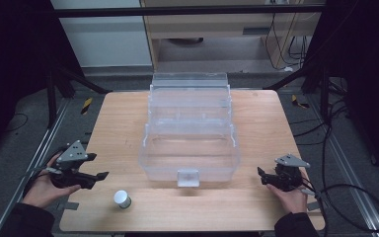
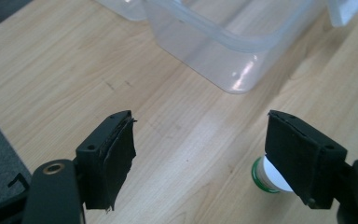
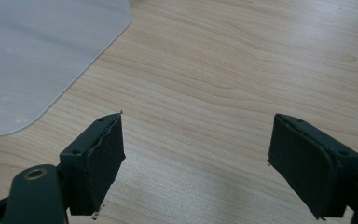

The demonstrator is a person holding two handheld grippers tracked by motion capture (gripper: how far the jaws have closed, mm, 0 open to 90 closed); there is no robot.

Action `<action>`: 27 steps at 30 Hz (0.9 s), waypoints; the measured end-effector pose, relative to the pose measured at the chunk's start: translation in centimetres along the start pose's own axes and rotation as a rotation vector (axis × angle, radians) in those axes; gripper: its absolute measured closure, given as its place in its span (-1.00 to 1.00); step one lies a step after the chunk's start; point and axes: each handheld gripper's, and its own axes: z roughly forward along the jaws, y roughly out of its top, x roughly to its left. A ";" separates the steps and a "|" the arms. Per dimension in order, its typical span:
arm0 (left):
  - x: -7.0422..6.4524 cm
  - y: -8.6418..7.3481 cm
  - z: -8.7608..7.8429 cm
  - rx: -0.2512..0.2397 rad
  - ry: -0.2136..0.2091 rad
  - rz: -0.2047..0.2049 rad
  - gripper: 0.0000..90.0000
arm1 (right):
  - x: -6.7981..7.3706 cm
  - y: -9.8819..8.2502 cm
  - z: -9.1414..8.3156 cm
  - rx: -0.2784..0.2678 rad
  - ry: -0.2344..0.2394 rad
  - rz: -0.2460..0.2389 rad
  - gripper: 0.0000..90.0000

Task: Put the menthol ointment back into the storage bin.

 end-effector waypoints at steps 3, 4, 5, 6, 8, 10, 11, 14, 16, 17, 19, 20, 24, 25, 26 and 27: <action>-0.6 0.6 0.4 0.050 -0.030 0.068 -0.49 | 0.0 0.0 0.0 0.007 -0.004 -0.016 -0.60; -0.6 0.6 0.4 0.050 -0.030 0.068 -0.49 | 0.0 0.0 0.0 0.007 -0.004 -0.016 -0.60; -0.8 0.7 0.5 0.062 -0.044 0.083 -0.49 | 0.0 -0.1 0.1 0.012 -0.009 -0.028 -0.60; -0.9 0.8 0.6 0.076 -0.057 0.103 -0.49 | 0.0 -0.1 0.1 0.012 -0.009 -0.028 -0.60; -1.2 1.0 0.7 0.098 -0.081 0.134 -0.50 | 0.1 -0.1 0.1 0.013 -0.007 -0.022 -0.59; -1.6 1.2 0.8 0.119 -0.106 0.170 -0.49 | 0.0 -0.1 0.1 0.012 -0.011 -0.030 -0.59; -1.6 1.2 0.8 0.119 -0.106 0.170 -0.49 | 0.0 -0.1 0.1 0.012 -0.011 -0.030 -0.59; -1.8 1.4 1.0 0.142 -0.121 0.202 -0.46 | 0.0 -0.1 0.1 0.014 -0.010 -0.028 -0.59; -1.9 1.6 1.2 0.160 -0.125 0.220 -0.46 | 0.0 -0.1 0.0 0.016 -0.013 -0.032 -0.59; -2.0 1.6 1.3 0.169 -0.130 0.232 -0.45 | 0.0 -0.1 0.1 0.015 -0.012 -0.032 -0.59; -2.2 1.6 1.5 0.186 -0.136 0.243 -0.45 | 0.0 -0.1 0.1 0.020 -0.013 -0.032 -0.59; -2.2 1.7 1.6 0.201 -0.138 0.256 -0.44 | 0.0 -0.1 0.1 0.022 -0.014 -0.037 -0.59; -2.7 1.8 2.1 0.242 -0.156 0.287 -0.43 | 0.0 -0.1 0.1 0.024 -0.013 -0.040 -0.59; -2.8 1.8 2.2 0.251 -0.161 0.294 -0.44 | 0.0 -0.1 0.2 0.024 -0.013 -0.043 -0.59; -3.0 1.8 2.4 0.267 -0.172 0.309 -0.43 | 0.0 -0.1 0.2 0.024 -0.011 -0.043 -0.59; -3.0 1.8 2.4 0.267 -0.172 0.309 -0.43 | 0.0 -0.1 0.2 0.024 -0.011 -0.043 -0.59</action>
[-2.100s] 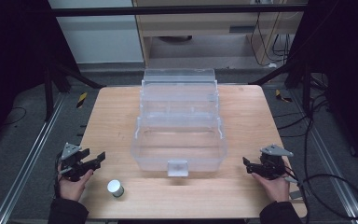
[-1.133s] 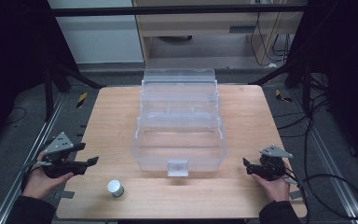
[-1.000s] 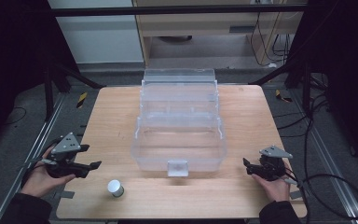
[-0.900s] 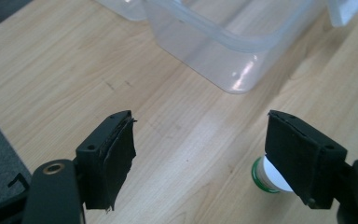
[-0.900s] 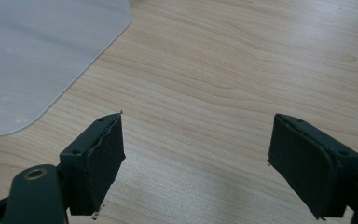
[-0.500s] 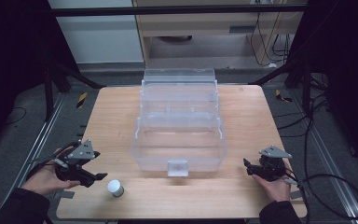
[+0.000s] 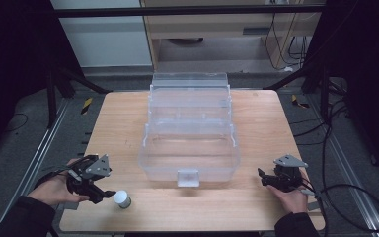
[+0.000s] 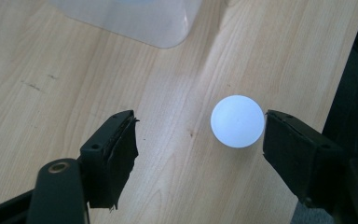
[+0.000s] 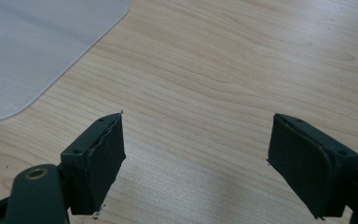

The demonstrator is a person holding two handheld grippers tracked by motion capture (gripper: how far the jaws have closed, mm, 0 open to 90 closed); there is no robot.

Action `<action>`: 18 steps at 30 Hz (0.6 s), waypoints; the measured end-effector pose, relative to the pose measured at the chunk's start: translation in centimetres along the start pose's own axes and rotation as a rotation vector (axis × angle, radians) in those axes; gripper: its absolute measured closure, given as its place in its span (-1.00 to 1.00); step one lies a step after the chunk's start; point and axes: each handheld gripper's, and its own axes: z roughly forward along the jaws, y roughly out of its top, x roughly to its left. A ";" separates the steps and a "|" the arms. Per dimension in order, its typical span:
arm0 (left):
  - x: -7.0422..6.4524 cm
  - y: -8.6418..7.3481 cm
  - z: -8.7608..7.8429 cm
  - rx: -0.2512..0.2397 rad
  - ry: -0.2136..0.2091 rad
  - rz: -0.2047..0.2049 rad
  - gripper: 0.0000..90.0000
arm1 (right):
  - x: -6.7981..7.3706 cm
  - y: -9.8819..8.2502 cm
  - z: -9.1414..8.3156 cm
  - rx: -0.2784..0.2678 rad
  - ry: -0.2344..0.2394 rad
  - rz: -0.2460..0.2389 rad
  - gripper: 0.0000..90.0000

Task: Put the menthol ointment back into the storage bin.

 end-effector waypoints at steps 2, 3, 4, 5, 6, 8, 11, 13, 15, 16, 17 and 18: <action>-0.1 0.2 0.2 0.011 -0.010 0.014 -0.43 | 0.0 0.0 0.0 0.002 -0.003 -0.003 -0.58; -0.2 0.3 0.3 0.018 -0.017 0.020 -0.43 | 0.0 0.0 0.0 0.002 -0.003 -0.003 -0.58; -0.2 0.3 0.4 0.026 -0.022 0.025 -0.43 | 0.0 0.0 0.0 0.003 -0.003 -0.001 -0.57; -0.3 0.4 0.5 0.032 -0.027 0.028 -0.43 | 0.0 0.0 0.0 0.003 -0.003 -0.001 -0.57; -0.3 0.5 0.8 0.041 -0.037 0.035 -0.43 | 0.0 0.0 0.0 0.002 -0.001 -0.003 -0.57; -0.4 0.6 1.0 0.045 -0.041 0.038 -0.42 | 0.0 0.0 0.0 0.002 0.001 0.000 -0.57; -0.6 0.7 1.4 0.064 -0.046 0.051 -0.42 | 0.0 0.0 0.0 0.004 0.001 -0.006 -0.57; -0.6 0.7 1.7 0.070 -0.049 0.056 -0.41 | 0.0 0.0 0.0 0.010 -0.001 -0.005 -0.57; -0.6 0.8 1.9 0.073 -0.051 0.064 -0.41 | 0.0 0.0 0.1 0.012 0.000 -0.009 -0.57; -0.7 0.8 2.0 0.075 -0.051 0.065 -0.41 | 0.1 0.0 0.1 0.015 0.002 -0.005 -0.57; -0.7 0.8 2.1 0.074 -0.055 0.067 -0.41 | 0.1 0.0 0.1 0.015 0.002 -0.010 -0.57; -0.8 0.8 2.2 0.078 -0.058 0.071 -0.41 | 0.1 -0.1 0.1 0.019 0.001 -0.008 -0.57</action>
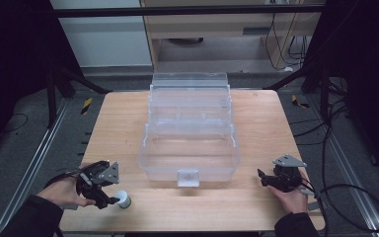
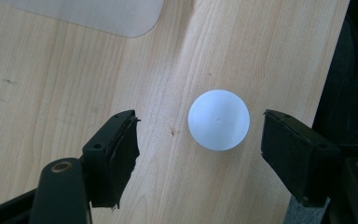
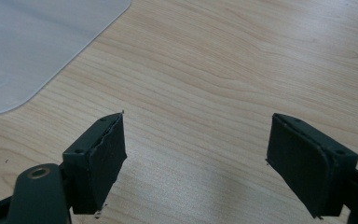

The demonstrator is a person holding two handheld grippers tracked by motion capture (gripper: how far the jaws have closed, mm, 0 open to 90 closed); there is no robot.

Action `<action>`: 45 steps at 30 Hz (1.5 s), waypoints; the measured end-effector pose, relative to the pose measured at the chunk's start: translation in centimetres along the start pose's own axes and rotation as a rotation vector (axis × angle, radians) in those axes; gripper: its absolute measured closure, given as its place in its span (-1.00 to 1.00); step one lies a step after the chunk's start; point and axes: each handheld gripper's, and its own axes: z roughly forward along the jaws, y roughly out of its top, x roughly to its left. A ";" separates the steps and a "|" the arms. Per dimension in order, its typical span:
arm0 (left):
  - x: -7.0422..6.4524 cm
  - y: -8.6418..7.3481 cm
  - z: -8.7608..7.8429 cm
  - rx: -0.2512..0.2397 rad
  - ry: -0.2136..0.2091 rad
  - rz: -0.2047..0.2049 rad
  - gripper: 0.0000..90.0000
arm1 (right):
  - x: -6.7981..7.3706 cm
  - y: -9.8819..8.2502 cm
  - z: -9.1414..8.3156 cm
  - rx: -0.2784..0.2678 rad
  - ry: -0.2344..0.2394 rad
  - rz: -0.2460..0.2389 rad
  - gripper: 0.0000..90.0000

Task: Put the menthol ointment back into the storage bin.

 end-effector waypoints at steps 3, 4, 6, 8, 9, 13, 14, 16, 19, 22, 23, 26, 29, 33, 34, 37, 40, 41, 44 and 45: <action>-0.1 0.1 0.4 0.009 -0.008 0.005 -0.41 | 0.0 0.0 0.0 0.005 0.001 -0.002 -0.57; -0.1 0.1 0.6 0.014 -0.011 0.010 -0.41 | 0.0 0.0 0.0 0.006 0.002 -0.002 -0.57; -0.1 0.2 1.0 0.028 -0.016 0.025 -0.41 | 0.0 0.0 0.0 0.010 0.001 -0.005 -0.57; -0.3 0.3 1.5 0.032 -0.023 0.022 -0.40 | 0.0 0.0 0.1 0.009 0.001 -0.011 -0.57; -0.3 0.4 1.7 0.034 -0.028 0.024 -0.40 | 0.0 0.0 0.1 0.011 0.004 -0.006 -0.57; -0.4 0.5 2.4 0.049 -0.035 0.030 -0.37 | 0.0 -0.1 0.1 0.017 0.005 -0.014 -0.56; -0.4 0.5 2.6 0.055 -0.037 0.033 -0.36 | 0.0 -0.1 0.2 0.017 0.007 -0.016 -0.55; -0.4 0.5 2.7 0.060 -0.039 0.036 -0.35 | 0.0 0.0 0.2 0.018 0.007 -0.019 -0.55; -0.4 0.4 3.0 0.066 -0.044 0.036 -0.30 | 0.0 0.0 0.2 0.024 0.011 -0.015 -0.55; -0.5 0.4 3.4 0.077 -0.047 0.039 -0.21 | 0.0 -0.1 0.3 0.025 0.012 -0.022 -0.54; -0.4 0.4 3.5 0.079 -0.049 0.041 -0.21 | 0.0 -0.1 0.3 0.027 0.012 -0.022 -0.54; -0.4 0.5 3.8 0.087 -0.060 0.041 -0.14 | 0.1 -0.1 0.3 0.030 0.016 -0.019 -0.53; -0.4 0.6 3.9 0.094 -0.064 0.041 -0.10 | 0.1 -0.1 0.3 0.032 0.017 -0.020 -0.53; -0.3 0.7 4.2 0.106 -0.074 0.039 0.01 | 0.1 -0.1 0.3 0.032 0.019 -0.021 -0.53; -0.3 0.8 4.3 0.109 -0.076 0.038 0.02 | 0.0 -0.1 0.3 0.032 0.019 -0.021 -0.53; -0.2 0.8 4.4 0.114 -0.078 0.038 0.04 | 0.0 -0.1 0.3 0.034 0.019 -0.023 -0.53; -0.1 0.9 4.5 0.122 -0.088 0.037 0.09 | 0.1 -0.1 0.3 0.035 0.020 -0.022 -0.53; -0.1 0.9 4.5 0.123 -0.088 0.036 0.10 | 0.1 -0.1 0.3 0.035 0.020 -0.023 -0.52; -0.1 1.0 4.5 0.126 -0.089 0.034 0.10 | 0.1 -0.1 0.3 0.035 0.021 -0.022 -0.53; -0.1 1.0 4.5 0.127 -0.088 0.034 0.10 | 0.1 -0.1 0.3 0.035 0.021 -0.022 -0.53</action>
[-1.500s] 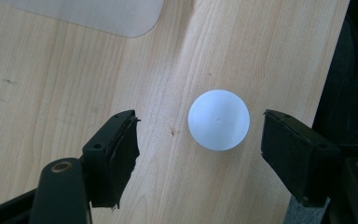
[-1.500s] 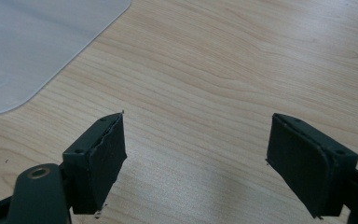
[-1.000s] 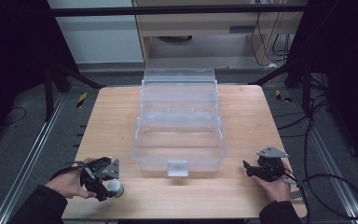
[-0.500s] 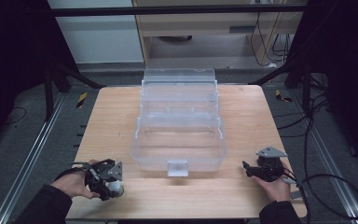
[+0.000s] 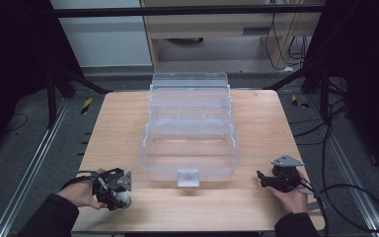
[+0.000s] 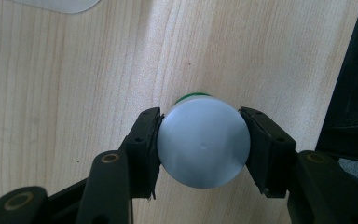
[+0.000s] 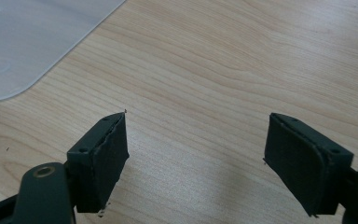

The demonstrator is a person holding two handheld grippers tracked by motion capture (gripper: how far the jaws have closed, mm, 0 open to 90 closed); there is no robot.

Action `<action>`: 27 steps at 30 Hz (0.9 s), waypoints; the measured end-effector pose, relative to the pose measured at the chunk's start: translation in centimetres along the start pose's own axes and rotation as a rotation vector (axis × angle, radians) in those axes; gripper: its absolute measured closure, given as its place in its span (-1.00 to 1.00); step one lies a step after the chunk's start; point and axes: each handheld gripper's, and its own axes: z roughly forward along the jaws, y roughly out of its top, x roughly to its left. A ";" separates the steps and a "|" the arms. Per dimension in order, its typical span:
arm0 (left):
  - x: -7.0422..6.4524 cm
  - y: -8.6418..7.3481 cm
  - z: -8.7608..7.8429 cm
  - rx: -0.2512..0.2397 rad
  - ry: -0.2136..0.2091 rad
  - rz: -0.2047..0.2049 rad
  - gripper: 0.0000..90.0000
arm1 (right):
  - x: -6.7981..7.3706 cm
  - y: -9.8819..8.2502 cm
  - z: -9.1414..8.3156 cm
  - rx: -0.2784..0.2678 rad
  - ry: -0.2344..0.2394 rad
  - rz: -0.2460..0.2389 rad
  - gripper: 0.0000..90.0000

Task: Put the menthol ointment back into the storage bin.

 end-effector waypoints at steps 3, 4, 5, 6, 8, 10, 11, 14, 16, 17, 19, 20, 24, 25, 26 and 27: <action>0.1 0.0 -0.1 0.002 0.007 -0.001 0.11 | 0.0 0.0 0.0 0.002 0.001 -0.002 -0.53; 0.1 0.1 -0.2 0.002 0.007 -0.001 0.11 | 0.0 0.0 0.0 0.002 0.000 -0.005 -0.53; 0.1 0.1 -0.3 0.000 0.003 -0.002 0.11 | 0.0 0.0 0.1 0.003 -0.001 -0.008 -0.52; 0.1 0.1 -0.4 -0.001 0.002 -0.002 0.11 | 0.0 0.0 0.1 0.005 -0.001 -0.007 -0.52; 0.1 0.2 -0.7 0.002 0.002 -0.002 0.11 | 0.0 0.0 0.0 0.006 -0.001 -0.008 -0.52; 0.2 0.3 -1.1 0.001 0.004 0.000 0.11 | 0.0 0.0 0.0 0.005 0.000 -0.009 -0.52; 0.2 0.4 -1.4 -0.001 0.006 0.002 0.11 | 0.0 0.0 0.0 0.004 0.000 -0.009 -0.52; 0.3 0.5 -2.1 -0.003 0.014 -0.002 0.11 | 0.0 0.0 0.0 0.006 0.000 -0.008 -0.52; 0.3 0.6 -2.7 -0.004 0.022 -0.001 0.11 | 0.0 0.0 0.0 0.008 0.000 -0.007 -0.52; 0.4 0.7 -3.0 -0.008 0.027 -0.001 0.11 | 0.0 -0.1 0.0 0.007 0.001 -0.008 -0.52; 0.4 0.8 -3.6 -0.017 0.034 -0.003 0.11 | 0.1 -0.1 -0.1 0.010 0.005 -0.007 -0.52; 0.5 1.0 -4.3 -0.026 0.044 -0.005 0.11 | 0.1 -0.1 -0.1 0.013 0.005 -0.006 -0.52; 0.5 1.2 -5.2 -0.031 0.054 -0.011 0.11 | -0.1 -0.2 -0.1 -0.002 0.010 -0.003 -0.52; 0.6 1.3 -5.5 -0.036 0.056 -0.014 0.11 | -0.1 -0.3 -0.1 -0.002 0.015 0.007 -0.52; 0.7 1.3 -6.0 -0.043 0.064 -0.020 0.11 | -0.2 -0.3 -0.2 0.001 0.016 0.013 -0.52; 0.8 1.4 -6.2 -0.046 0.066 -0.021 0.11 | -0.4 -0.5 -0.2 0.002 0.015 0.014 -0.51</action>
